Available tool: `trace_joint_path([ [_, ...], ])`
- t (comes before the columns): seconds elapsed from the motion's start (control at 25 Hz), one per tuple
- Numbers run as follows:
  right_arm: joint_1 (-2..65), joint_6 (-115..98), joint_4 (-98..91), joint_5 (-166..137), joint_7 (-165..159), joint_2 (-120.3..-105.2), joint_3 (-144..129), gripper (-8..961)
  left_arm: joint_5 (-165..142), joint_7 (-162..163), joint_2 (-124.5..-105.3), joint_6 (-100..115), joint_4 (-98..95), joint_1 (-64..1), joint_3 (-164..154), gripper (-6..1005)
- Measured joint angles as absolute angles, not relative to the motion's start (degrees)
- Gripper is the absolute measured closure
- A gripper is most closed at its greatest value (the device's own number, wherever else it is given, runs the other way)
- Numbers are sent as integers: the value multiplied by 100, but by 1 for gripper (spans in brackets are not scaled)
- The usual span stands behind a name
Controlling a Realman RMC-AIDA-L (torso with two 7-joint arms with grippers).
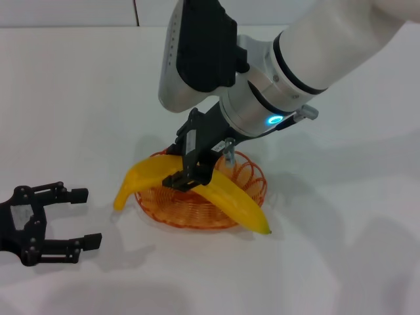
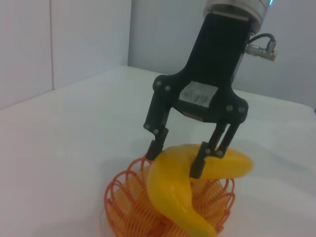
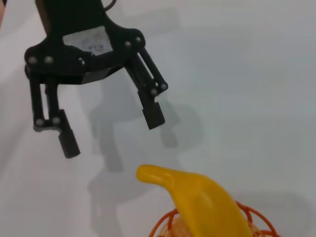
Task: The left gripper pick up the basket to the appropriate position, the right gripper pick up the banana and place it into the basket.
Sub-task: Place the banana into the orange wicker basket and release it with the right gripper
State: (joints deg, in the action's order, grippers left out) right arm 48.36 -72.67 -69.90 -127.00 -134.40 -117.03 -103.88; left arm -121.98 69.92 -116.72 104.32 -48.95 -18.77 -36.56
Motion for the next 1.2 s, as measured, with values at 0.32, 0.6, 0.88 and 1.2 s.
trace_joint_path([
  [0.32,4956,-7267,-6798,-12700,-13440,-11697,-10361,322,-12184,6991,-11672,10432,-4895,-1889,-3656,121],
  [0.6,4980,-7206,-6777,-12708,-13580,-11691,-10342,311,-12181,7010,-11672,10432,-4895,-1891,-3656,121],
  [0.88,4983,-7179,-6776,-12700,-13651,-11689,-10325,300,-12185,7013,-11675,10432,-4895,-1890,-3656,120],
  [1.2,4992,-7128,-6638,-12699,-13672,-11688,-10249,288,-12188,7014,-11679,10432,-4895,-1887,-3656,120],
])
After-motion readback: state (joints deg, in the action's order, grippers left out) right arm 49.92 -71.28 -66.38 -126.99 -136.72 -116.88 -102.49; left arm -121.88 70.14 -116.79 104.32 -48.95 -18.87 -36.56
